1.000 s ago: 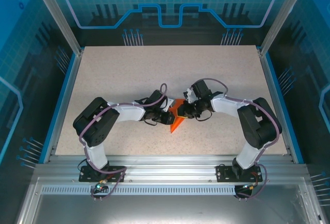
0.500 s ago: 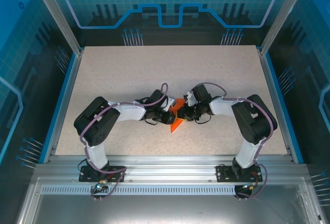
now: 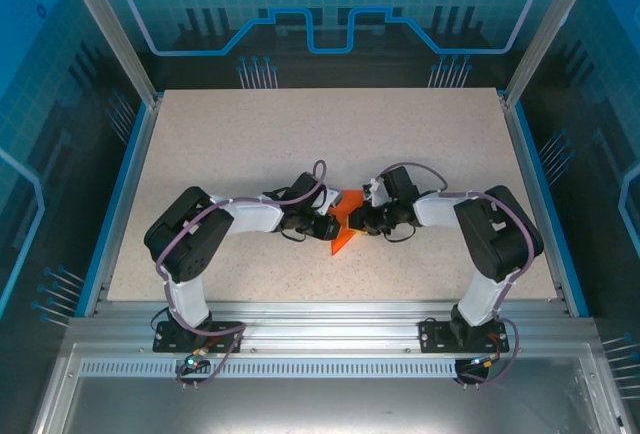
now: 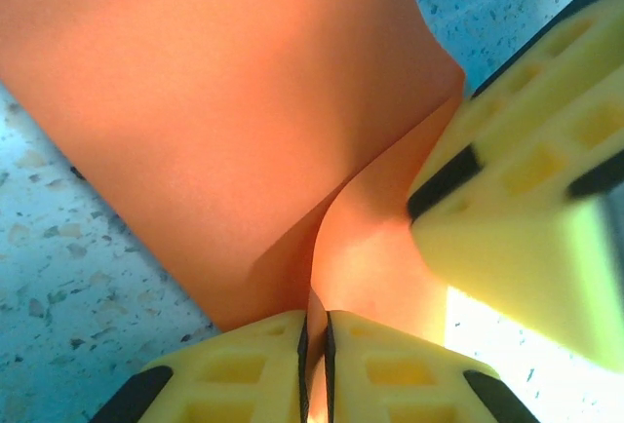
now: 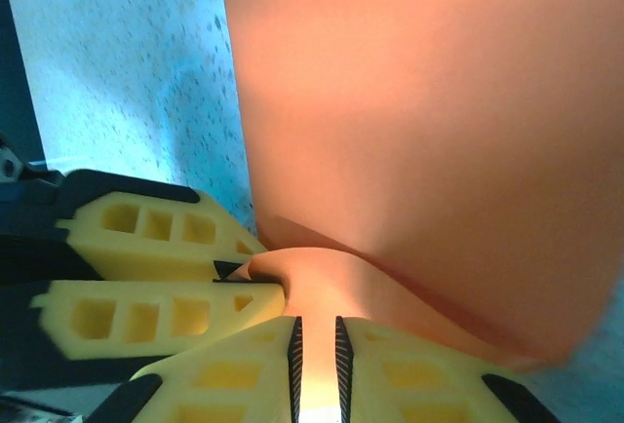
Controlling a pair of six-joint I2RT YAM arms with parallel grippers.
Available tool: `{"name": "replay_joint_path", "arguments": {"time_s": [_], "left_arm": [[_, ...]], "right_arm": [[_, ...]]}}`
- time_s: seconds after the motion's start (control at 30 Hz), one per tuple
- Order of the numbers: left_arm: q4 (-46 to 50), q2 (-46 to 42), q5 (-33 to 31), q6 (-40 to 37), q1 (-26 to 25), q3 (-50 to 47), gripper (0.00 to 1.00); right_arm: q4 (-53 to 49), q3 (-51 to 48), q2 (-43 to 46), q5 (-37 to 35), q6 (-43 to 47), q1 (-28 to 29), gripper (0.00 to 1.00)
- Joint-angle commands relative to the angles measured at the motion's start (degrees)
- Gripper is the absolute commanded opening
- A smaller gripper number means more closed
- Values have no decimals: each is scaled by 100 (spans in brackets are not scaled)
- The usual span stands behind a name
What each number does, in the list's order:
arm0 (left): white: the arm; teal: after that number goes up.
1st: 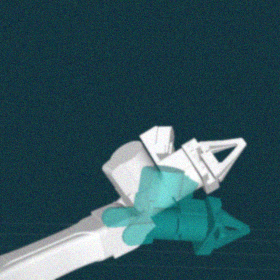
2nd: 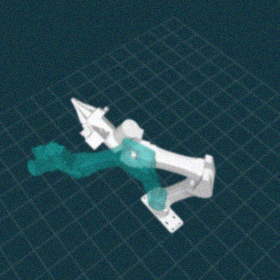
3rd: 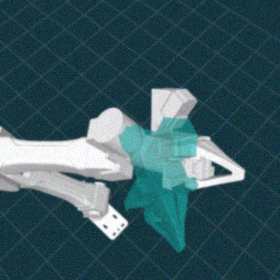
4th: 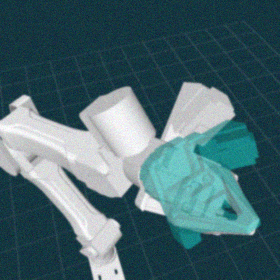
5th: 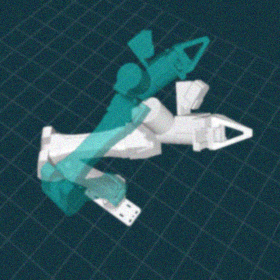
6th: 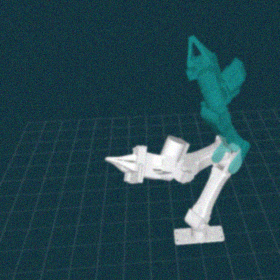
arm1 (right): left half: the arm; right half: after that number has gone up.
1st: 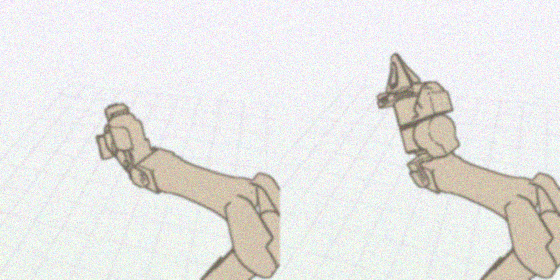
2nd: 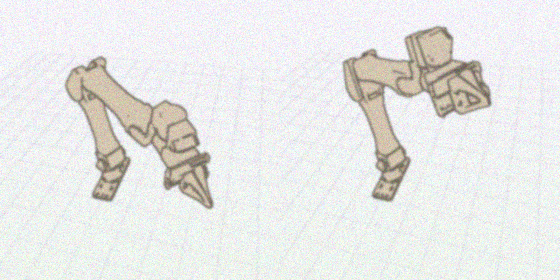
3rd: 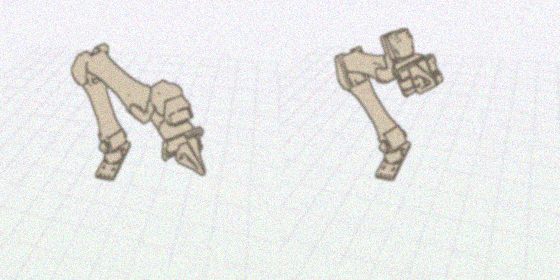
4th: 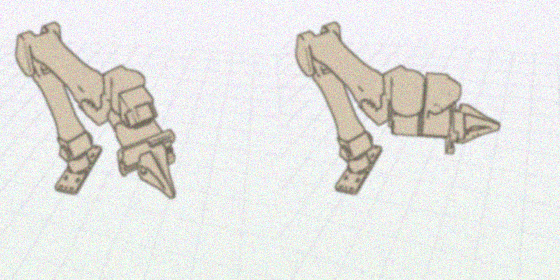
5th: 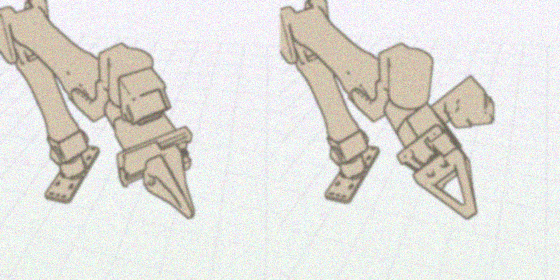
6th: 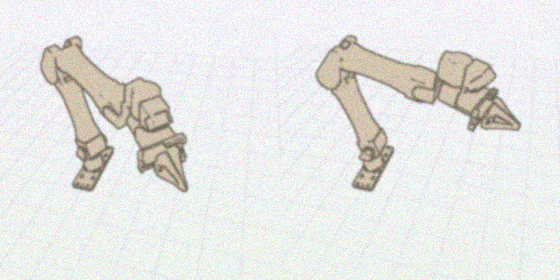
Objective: Fold a paper plane with a square sheet of paper (pick it up from the middle)
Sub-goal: Third fold the triangle at the center of the table.
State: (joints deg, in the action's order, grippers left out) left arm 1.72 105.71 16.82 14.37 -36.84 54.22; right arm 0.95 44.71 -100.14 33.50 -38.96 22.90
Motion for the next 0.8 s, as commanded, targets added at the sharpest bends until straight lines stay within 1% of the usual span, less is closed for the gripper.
{"name": "replay_joint_path", "arguments": {"time_s": [0.0,0.13,0.3,0.37,0.43,0.63,0.77], "left_arm": [[338,265,-117,-198,76,5,16],[346,266,-115,-190,72,-15,16],[321,266,-108,-171,74,-17,16],[337,265,-114,-180,74,-9,16],[356,266,-113,-180,72,-8,16],[358,231,-109,-154,72,-33,16],[332,233,-100,-136,75,-34,16]], "right_arm": [[-8,-19,102,95,133,-270,19],[15,55,-137,138,186,-304,19],[-171,86,-432,-222,205,-325,18],[-477,170,-526,-463,247,-319,17],[-521,161,-470,-491,249,-324,17],[-683,235,60,-417,275,-347,18],[-670,334,-58,-327,274,-408,18]]}}
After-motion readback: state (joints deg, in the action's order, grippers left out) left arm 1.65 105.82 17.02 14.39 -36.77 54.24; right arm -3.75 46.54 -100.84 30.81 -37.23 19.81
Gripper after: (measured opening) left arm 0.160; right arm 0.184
